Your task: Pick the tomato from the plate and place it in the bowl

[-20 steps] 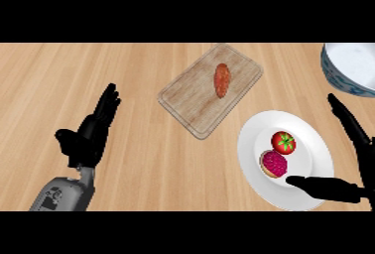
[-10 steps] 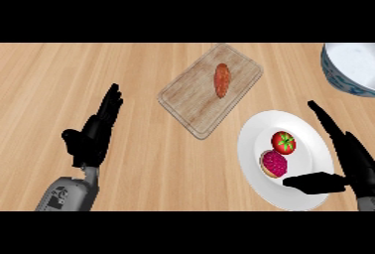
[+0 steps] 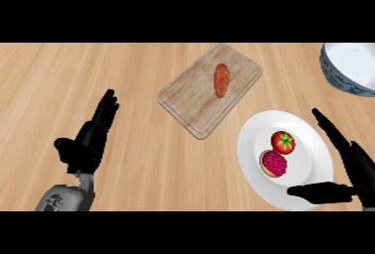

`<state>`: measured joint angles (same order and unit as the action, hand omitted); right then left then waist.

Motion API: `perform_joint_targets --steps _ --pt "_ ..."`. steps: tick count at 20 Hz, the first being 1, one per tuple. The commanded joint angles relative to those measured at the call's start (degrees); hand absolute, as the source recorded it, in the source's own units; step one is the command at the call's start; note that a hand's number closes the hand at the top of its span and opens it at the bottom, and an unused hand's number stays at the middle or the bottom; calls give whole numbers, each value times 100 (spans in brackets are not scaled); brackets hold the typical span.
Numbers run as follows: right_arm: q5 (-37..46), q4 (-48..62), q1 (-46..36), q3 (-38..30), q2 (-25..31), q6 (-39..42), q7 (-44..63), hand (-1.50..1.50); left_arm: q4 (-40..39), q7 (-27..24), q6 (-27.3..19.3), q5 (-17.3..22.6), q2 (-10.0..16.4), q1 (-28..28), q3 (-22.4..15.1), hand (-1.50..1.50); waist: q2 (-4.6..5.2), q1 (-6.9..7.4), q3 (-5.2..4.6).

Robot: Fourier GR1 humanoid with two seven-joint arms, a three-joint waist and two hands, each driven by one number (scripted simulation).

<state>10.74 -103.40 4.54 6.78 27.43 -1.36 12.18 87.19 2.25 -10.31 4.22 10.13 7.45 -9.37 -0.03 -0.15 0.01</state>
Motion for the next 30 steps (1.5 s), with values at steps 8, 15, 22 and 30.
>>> perform_joint_targets --steps 8,15,22,30 --pt "-66 40 -8 -317 -753 438 -150 -150 462 292 425 -67 49 -137 405 0 -1 16 -1" --pt "-6 458 -163 -595 -1072 689 -217 -150 180 266 132 -596 -473 69 250 0 1 5 -1" --pt "310 1882 -692 -767 -1434 522 -1216 -150 -23 112 456 -518 -496 121 475 0 5 17 -1" --pt "1371 2022 -512 -541 -1307 23 -915 -150 361 291 421 -605 -604 -149 341 0 -6 18 -2"
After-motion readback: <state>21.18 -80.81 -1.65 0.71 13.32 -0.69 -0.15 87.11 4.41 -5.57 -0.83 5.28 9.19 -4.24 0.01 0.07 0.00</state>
